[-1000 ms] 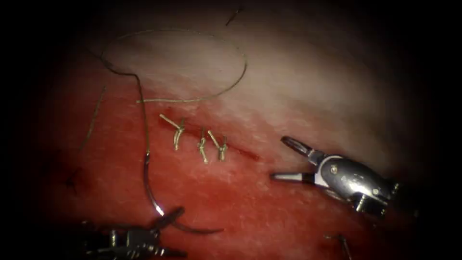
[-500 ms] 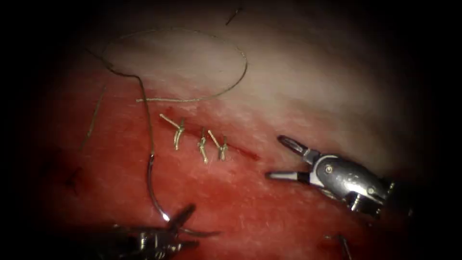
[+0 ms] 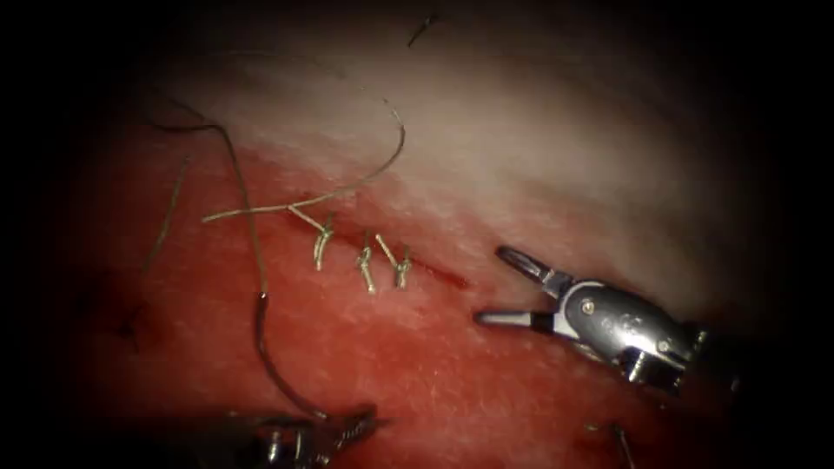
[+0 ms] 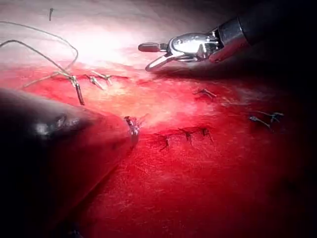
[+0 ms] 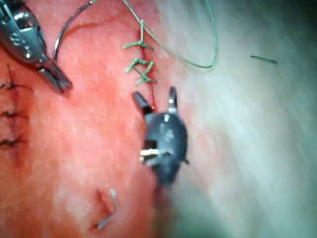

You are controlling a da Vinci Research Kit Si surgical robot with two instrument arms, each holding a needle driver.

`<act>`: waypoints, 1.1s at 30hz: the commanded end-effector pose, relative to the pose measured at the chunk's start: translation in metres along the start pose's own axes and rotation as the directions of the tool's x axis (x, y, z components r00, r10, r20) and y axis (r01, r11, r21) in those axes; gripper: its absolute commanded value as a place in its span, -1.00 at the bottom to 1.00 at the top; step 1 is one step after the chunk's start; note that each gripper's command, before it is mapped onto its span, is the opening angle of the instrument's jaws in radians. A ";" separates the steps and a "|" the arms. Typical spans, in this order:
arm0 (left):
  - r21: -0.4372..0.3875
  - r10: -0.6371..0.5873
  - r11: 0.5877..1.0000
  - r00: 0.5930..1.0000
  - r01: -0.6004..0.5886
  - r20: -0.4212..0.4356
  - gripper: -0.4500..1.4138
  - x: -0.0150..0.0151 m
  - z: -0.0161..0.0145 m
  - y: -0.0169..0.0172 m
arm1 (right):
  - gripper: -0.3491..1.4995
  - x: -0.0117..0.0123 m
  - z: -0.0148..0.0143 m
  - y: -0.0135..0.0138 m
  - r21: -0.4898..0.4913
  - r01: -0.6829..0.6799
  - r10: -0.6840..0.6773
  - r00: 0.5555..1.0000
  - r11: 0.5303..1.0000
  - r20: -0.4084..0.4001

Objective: Wound Closure

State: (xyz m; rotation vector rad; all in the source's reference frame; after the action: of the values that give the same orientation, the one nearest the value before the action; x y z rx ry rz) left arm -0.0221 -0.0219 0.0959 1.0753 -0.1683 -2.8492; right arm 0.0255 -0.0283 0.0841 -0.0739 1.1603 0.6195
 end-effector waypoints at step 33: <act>-0.148 0.058 0.924 0.513 -0.351 -0.856 -1.00 0.0004 -0.0036 -0.0105 | 0.62 0.0014 0.0055 0.0012 0.403 -0.646 0.702 0.712 0.649 0.012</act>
State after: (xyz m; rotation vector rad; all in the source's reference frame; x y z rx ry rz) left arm -0.0201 -0.0119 0.0908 2.0220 0.2107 -1.7349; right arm 0.0289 -0.0250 0.0851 0.7212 1.4375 1.0624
